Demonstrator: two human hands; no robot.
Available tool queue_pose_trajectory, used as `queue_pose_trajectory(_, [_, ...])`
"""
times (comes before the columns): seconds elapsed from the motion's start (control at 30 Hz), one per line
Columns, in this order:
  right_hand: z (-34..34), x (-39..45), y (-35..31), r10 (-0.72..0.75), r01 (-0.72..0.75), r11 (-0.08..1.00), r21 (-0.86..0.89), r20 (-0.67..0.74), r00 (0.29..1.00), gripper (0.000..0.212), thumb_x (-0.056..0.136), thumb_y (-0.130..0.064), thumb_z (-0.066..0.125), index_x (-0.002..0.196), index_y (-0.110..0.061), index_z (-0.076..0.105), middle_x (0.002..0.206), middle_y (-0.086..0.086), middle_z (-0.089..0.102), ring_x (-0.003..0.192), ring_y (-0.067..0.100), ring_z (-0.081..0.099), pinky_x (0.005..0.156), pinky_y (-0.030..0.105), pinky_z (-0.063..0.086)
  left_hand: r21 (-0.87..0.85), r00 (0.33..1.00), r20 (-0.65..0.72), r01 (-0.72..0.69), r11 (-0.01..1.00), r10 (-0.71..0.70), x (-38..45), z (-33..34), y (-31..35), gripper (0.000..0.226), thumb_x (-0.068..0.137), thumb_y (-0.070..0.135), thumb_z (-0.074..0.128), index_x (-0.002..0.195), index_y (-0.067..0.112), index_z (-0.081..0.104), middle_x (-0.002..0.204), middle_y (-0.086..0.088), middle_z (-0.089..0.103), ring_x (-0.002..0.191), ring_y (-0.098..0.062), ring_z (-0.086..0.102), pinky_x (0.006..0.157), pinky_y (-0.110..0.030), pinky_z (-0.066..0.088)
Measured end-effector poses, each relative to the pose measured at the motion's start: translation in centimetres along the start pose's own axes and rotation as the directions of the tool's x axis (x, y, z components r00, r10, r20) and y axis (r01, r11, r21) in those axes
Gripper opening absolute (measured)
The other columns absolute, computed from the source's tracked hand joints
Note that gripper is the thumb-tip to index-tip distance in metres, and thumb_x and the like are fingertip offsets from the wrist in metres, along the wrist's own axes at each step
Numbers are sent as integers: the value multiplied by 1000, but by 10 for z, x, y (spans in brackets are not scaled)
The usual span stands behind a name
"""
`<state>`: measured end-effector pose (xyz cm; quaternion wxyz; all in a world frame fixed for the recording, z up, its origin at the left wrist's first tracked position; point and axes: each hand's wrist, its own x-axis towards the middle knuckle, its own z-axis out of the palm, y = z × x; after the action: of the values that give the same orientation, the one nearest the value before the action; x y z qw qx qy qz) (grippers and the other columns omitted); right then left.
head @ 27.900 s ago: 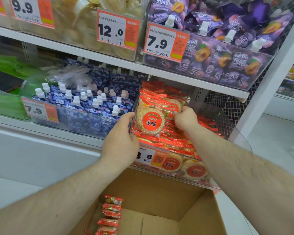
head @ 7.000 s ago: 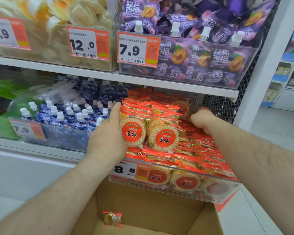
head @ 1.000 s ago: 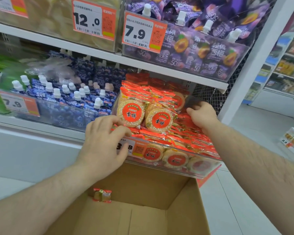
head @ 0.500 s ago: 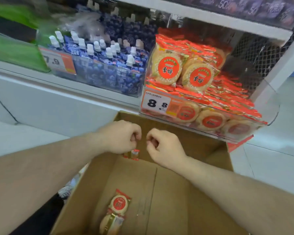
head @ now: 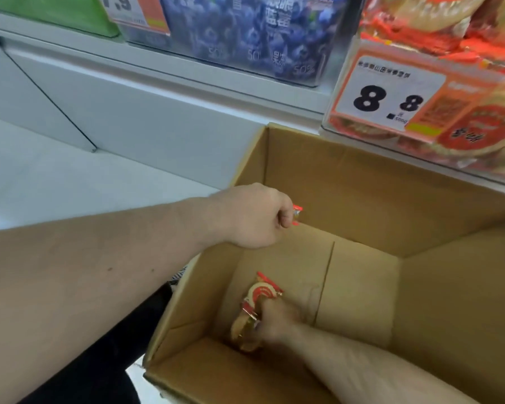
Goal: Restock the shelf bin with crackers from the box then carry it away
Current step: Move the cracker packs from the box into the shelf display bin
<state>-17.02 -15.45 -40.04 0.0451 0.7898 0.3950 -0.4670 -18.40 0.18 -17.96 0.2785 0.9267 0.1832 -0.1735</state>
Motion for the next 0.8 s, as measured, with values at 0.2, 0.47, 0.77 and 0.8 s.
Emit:
queue_pose_trajectory(0.2, [-44, 15, 19, -22, -20, 952, 304, 135, 991, 21, 74, -13, 77, 76, -17, 57, 68, -3, 55, 58, 7, 50, 42, 14, 33, -5, 1000, -3, 31, 1000, -31, -1, -2, 3, 18, 87, 18, 57, 99, 29, 64, 82, 21, 52, 94, -11, 59, 90, -30, 50])
queue_pose_trajectory(0.47, [-161, -35, 36, -514, 3, 186, 983, 94, 853, 45, 64, 2, 72, 105, -11, 59, 81, 4, 65, 57, 7, 54, 50, 16, 40, -110, 952, 191, 263, 959, -239, -11, -2, 10, 60, 83, 41, 68, 133, 21, 43, 111, 1, 64, 96, -18, 64, 85, -37, 56])
queue_pose_trajectory(0.77, [-111, 3, 36, -101, -91, -32, 995, 87, 991, 13, 78, -30, 69, 78, -19, 62, 63, -1, 54, 52, 12, 47, 53, 23, 37, -359, 981, -15, 175, 917, -193, -17, -24, 7, 19, 79, 10, 71, 88, 24, 61, 88, -3, 65, 81, -21, 68, 67, -39, 61])
queue_pose_trajectory(0.8, [-90, 14, 35, 102, -155, 85, 984, 146, 984, 11, 86, -25, 60, 76, -20, 58, 60, -2, 51, 49, 12, 44, 50, 21, 35, -358, 981, -31, 168, 919, -192, -17, -26, 7, 19, 78, 10, 71, 88, 23, 62, 89, -4, 67, 82, -24, 69, 68, -44, 61])
